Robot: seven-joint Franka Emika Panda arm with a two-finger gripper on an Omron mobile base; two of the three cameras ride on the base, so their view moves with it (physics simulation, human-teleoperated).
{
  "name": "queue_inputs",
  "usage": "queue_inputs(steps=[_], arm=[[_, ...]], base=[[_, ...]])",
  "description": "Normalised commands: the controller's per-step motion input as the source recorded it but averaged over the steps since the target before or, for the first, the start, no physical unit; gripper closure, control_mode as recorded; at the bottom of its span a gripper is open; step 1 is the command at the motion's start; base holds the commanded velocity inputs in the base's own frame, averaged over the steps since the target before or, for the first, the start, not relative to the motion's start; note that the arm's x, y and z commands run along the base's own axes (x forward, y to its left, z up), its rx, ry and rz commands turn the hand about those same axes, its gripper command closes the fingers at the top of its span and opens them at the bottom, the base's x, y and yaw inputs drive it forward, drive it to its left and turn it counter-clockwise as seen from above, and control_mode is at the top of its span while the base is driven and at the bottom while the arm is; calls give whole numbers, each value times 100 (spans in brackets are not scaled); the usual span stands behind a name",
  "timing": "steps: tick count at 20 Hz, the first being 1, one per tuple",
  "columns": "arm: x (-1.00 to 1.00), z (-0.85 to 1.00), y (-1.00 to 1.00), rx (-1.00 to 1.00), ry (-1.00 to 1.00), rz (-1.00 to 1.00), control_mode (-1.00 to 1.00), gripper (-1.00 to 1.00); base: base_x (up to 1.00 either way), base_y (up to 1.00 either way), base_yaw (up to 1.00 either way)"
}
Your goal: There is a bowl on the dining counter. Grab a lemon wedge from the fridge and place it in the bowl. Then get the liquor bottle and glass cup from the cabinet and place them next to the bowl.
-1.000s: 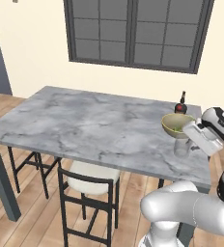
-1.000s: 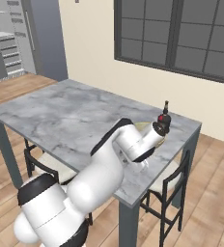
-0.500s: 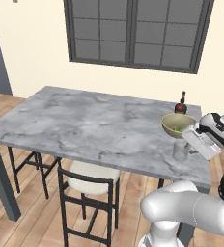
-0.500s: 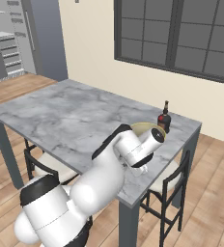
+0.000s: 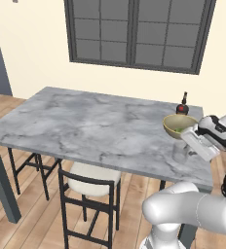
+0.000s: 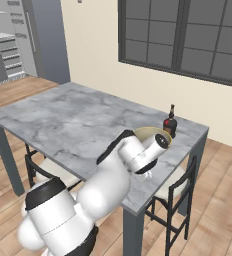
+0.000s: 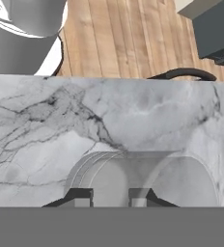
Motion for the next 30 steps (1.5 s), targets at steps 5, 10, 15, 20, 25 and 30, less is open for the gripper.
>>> queue_inputs(steps=[5,10,15,20,25,30], arm=[[23,0,0,0,0,0,-100,100],[19,0,-3,0,0,0,-100,100],[9,-5,-14,0,0,0,-100,100],[1,-11,-21,0,0,0,-100,100],[0,-15,-22,0,-2,0,-100,100],[5,-11,-10,0,0,0,-100,100]], base=[[0,0,0],[0,0,0],[0,0,0],[0,0,0],[0,0,0],[0,0,0]])
